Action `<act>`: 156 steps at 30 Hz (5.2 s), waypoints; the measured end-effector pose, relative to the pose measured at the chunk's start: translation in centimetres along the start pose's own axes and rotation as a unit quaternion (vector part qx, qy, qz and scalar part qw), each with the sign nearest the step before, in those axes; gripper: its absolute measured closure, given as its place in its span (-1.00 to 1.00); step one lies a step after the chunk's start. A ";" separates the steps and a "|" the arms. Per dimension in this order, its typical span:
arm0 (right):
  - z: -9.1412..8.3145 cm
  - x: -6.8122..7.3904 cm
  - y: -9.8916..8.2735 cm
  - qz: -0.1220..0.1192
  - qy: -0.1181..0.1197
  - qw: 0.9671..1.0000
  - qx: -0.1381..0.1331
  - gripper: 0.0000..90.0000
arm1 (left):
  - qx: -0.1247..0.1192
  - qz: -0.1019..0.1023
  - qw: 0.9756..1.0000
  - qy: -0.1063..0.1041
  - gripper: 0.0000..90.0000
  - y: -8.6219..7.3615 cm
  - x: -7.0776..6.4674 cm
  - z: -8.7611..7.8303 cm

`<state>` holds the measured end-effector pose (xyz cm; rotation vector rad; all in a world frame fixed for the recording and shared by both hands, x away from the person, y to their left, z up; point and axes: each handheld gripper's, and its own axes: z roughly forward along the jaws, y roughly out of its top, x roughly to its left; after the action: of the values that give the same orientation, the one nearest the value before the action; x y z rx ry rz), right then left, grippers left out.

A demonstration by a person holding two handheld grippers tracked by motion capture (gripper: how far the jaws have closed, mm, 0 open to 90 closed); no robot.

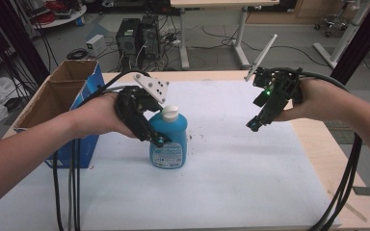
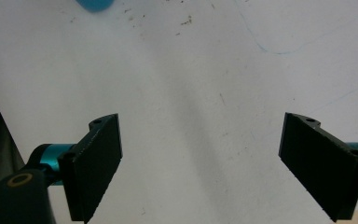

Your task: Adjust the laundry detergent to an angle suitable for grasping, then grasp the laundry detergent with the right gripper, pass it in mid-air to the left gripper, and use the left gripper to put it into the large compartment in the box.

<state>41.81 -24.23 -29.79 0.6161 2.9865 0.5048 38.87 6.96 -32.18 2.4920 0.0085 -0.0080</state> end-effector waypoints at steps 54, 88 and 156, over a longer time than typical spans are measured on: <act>-0.5 0.9 2.3 -0.031 0.029 0.999 -0.034 -0.72 | 0.100 -0.202 0.959 0.173 -0.57 -0.9 2.1 -10.6; -1.1 1.7 3.3 -0.078 0.066 0.988 -0.116 -0.72 | 0.118 -0.191 0.961 0.159 -0.57 -1.6 2.0 -10.9; 8.0 7.5 10.7 -0.170 0.118 0.967 -0.150 -0.71 | 0.120 -0.188 0.963 0.149 -0.57 -1.6 1.7 -10.9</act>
<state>39.83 -9.54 -33.71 0.0189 3.0334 1.0328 40.57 14.84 -24.49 2.6700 0.6421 0.2190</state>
